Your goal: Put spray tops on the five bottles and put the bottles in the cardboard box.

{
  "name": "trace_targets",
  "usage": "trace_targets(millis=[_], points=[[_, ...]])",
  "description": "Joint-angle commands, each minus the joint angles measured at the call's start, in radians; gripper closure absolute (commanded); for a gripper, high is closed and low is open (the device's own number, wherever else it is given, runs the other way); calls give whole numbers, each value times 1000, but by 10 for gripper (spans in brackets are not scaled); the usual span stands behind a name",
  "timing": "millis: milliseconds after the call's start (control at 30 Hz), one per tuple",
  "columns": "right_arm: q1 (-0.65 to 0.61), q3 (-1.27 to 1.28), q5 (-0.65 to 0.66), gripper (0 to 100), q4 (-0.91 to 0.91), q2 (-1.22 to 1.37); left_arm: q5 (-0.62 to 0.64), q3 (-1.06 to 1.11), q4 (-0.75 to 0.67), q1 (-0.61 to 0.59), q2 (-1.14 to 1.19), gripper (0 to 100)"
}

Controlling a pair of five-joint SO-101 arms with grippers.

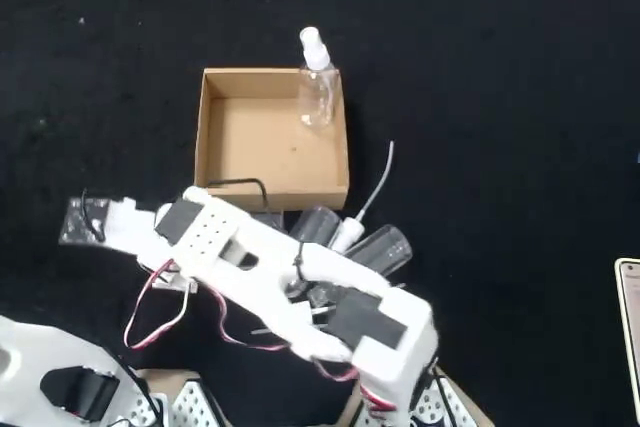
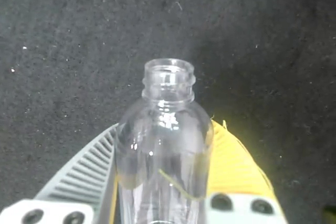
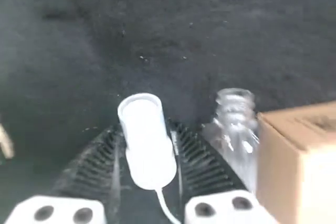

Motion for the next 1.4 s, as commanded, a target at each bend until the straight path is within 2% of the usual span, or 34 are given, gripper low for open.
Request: trace_targets(millis=[0,133,233,400,600,800,1033,1300,1367], points=[[38,-67,-89,988,61,-232,11,-67,5,15,-21,932],[95,-70,-157,988,118,-412,12,-51,28,35,-78,932],[129,-70,-164,988,147,-536,29,-12,78,44,-170,932],[172,-70,-166,988,147,-702,63,130,64,88,-353,932],[180,-70,-285,988,104,-785,129,498,-104,147,-606,932],[221,-71,-299,988,-18,-860,270,849,-341,211,-961,932],[233,-71,-423,988,-144,-931,535,1113,-562,394,-1275,932],[341,-64,-443,988,-144,-1040,706,1188,-565,651,-1490,932],[362,-64,-485,988,-144,-1046,720,1225,-572,714,-1540,932]])
